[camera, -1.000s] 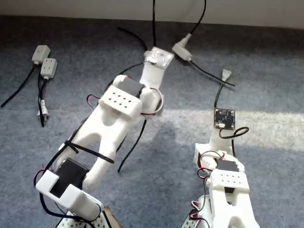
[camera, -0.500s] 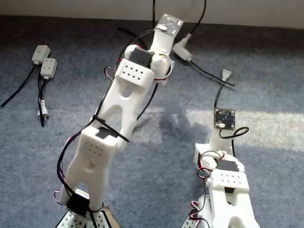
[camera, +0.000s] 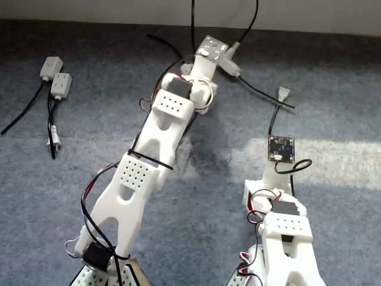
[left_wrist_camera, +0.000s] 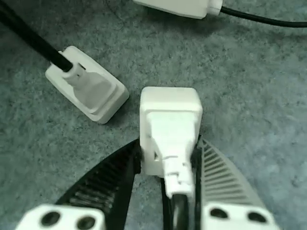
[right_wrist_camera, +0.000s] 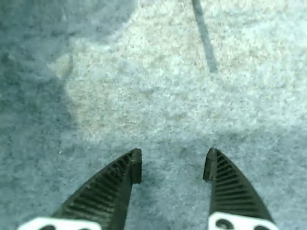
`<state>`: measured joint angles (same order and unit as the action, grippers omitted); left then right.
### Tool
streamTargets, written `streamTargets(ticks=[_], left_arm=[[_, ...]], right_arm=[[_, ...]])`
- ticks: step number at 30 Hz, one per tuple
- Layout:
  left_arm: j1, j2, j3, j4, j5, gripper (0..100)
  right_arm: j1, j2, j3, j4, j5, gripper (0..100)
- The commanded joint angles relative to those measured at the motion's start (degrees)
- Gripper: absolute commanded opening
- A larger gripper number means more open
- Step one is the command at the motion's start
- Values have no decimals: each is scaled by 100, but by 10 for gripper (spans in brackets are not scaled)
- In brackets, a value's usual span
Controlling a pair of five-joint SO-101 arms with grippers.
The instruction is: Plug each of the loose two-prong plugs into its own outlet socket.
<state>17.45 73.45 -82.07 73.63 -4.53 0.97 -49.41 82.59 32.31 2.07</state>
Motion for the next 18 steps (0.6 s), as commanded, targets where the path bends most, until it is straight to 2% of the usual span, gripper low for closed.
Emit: streamTargets(ticks=[1,5,7,10,12,18], left_arm=[[-224,154,-251,-105,-70,178],[-418,84,-268,-88,88,179],[-470,-84,-268,-88,651,188],[-541,-470,-268,105,1319,261],[-514,-813,-268,404,1319,295],[-497,-1815,-268,897,1345,299]], right_arm=[[-48,-75,-13,-92,9,220],[-48,-75,-13,-92,9,220],[-48,-75,-13,-92,9,220],[-48,-75,-13,-92,9,220],[-48,-75,-13,-92,9,220],[-48,-75,-13,-92,9,220]])
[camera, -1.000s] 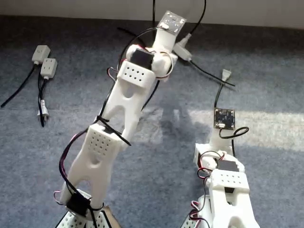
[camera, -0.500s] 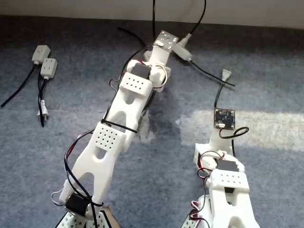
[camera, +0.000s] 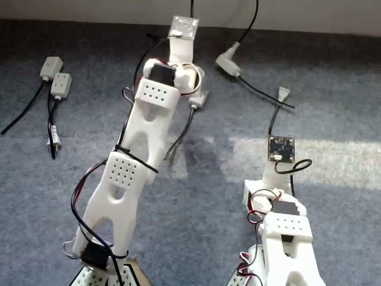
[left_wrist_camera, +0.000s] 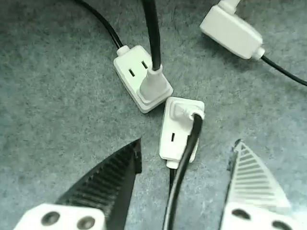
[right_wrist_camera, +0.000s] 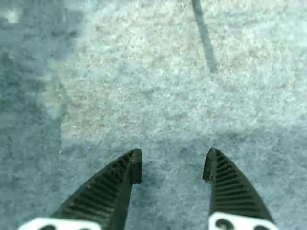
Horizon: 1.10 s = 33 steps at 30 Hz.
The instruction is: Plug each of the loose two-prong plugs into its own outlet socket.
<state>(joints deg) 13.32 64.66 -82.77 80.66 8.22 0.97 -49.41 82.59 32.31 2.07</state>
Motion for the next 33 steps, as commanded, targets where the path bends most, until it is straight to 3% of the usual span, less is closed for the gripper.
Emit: streamTargets(ticks=[1,5,12,15,21,27,33], left_arm=[[-145,-1086,-198,229,70,299],[-541,-1754,-198,316,70,299],[-1868,-2360,-180,545,18,299],[-2360,-2343,-136,554,-422,299],[-3090,-1807,40,510,-738,298],[-3451,-892,22,9,-738,298],[-3521,-31,4,-826,-747,298]], right_arm=[[-48,-75,-13,-92,9,220],[-57,-75,-13,-92,176,220],[-4,-119,-13,-84,149,220],[426,-127,-57,-66,-149,220],[1314,-127,-901,488,-88,220],[1332,-127,-2193,1305,-176,220],[1095,-66,-1358,752,-826,220]])
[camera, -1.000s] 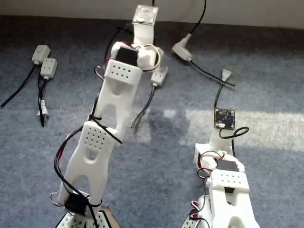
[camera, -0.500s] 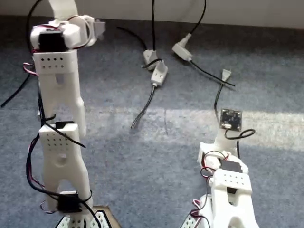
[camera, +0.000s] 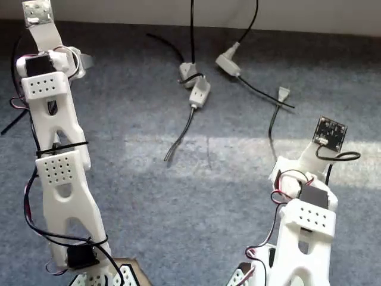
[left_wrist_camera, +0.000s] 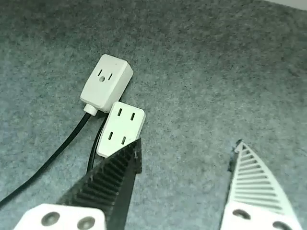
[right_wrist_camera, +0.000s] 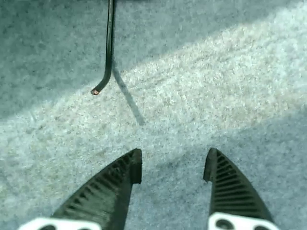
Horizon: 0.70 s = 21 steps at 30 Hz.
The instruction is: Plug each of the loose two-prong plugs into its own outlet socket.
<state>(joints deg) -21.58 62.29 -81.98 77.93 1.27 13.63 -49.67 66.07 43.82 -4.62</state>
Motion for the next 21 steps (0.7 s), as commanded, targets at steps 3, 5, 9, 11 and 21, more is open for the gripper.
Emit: streamTargets(ticks=[3,5,9,11,21], left_arm=[[-31,505,-75,-993,-158,298],[-4,716,-75,-1204,-492,298],[-57,1112,-75,-1600,-624,298],[-171,1226,-75,-1767,-633,298],[-664,1314,-75,-1899,-659,298]], right_arm=[[-400,-84,1112,-1288,-167,220],[-523,-92,1516,-1727,-158,220],[-760,-92,1684,-1842,-141,220],[-769,-92,1684,-1851,-141,220],[-787,-57,1684,-1851,-132,220]])
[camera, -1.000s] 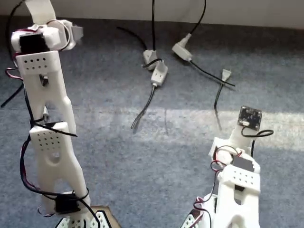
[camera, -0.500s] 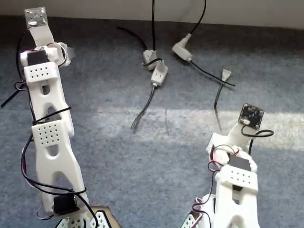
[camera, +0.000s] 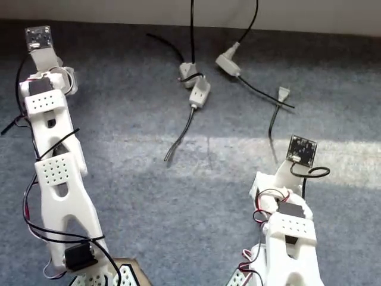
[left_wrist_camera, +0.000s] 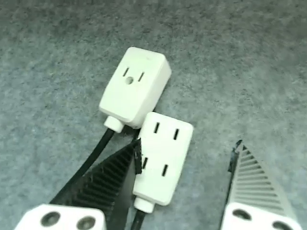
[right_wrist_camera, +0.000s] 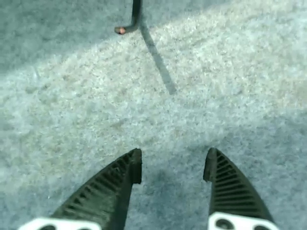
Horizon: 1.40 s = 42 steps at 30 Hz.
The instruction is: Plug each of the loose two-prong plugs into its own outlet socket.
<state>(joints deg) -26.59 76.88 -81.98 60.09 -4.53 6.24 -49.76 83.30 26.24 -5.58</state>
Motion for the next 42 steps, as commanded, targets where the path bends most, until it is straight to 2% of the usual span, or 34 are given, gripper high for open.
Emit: streamTargets(ticks=[1,4,16,23,28,31,38,40,42], left_arm=[[-163,-119,-75,-97,-158,298],[-119,-48,-4,-79,-809,298],[-110,426,40,-123,-1213,218],[-31,418,-435,-18,-1213,71],[145,409,-1341,941,-1213,7],[312,136,-1332,1521,-1213,5],[919,-725,-1332,3727,-1169,5],[1051,-875,-1332,4114,-756,5],[1077,-1024,-1332,4132,-149,5]], right_arm=[[-48,-48,-40,-92,-35,220],[-48,-57,-31,-92,-35,220],[-48,-57,-31,-92,-35,220],[-48,-57,-40,-92,-35,220],[-48,-57,-40,-101,-35,220],[-48,-57,-40,-101,-35,220],[-48,-57,-40,-101,-35,220],[-48,-48,-40,-101,-35,220],[-48,-48,-40,-101,-35,220]])
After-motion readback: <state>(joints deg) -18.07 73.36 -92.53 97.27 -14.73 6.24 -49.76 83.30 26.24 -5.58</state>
